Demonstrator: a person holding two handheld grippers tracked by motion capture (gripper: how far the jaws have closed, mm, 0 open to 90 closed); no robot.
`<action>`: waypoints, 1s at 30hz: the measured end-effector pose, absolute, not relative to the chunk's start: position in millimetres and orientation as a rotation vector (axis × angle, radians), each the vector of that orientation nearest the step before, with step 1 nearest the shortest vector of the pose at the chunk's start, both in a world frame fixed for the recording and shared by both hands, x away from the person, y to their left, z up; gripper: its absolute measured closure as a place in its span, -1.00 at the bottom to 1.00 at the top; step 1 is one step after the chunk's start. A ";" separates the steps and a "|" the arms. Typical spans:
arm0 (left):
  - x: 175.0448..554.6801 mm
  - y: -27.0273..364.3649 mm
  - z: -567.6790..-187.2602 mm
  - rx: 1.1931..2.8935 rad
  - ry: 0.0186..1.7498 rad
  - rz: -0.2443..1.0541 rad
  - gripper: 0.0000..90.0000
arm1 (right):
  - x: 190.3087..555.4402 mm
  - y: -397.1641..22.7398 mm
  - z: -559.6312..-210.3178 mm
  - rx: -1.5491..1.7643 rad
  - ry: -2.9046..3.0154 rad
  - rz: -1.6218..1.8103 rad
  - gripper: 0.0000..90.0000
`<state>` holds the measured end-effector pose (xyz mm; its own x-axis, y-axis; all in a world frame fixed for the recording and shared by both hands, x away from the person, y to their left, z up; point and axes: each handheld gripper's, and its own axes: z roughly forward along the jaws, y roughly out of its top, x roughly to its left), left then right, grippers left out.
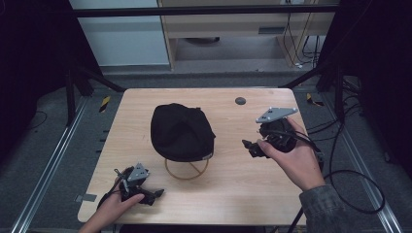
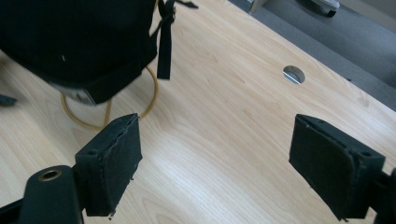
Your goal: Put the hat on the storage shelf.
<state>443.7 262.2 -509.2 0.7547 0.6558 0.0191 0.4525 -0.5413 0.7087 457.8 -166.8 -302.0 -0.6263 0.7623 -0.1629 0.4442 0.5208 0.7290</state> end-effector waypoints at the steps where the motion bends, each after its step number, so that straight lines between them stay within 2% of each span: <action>1: 443.7 262.2 -509.2 2.236 0.826 0.368 -1.00 | 457.1 -167.5 -304.4 0.981 2.292 0.907 -0.63; 17: 443.3 262.2 -509.1 2.238 0.830 0.368 -1.00 | 449.5 -180.8 -356.6 1.001 2.341 0.849 -0.59; 30: 443.1 262.3 -509.2 2.238 0.831 0.369 -1.00 | 457.7 -170.3 -429.4 1.135 2.423 0.846 -0.58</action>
<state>443.1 262.3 -509.2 0.7524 0.6585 0.0189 0.4556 -0.5408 0.7071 457.7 -170.3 -429.4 -0.6264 0.7780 -0.0472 0.5797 0.5055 0.6391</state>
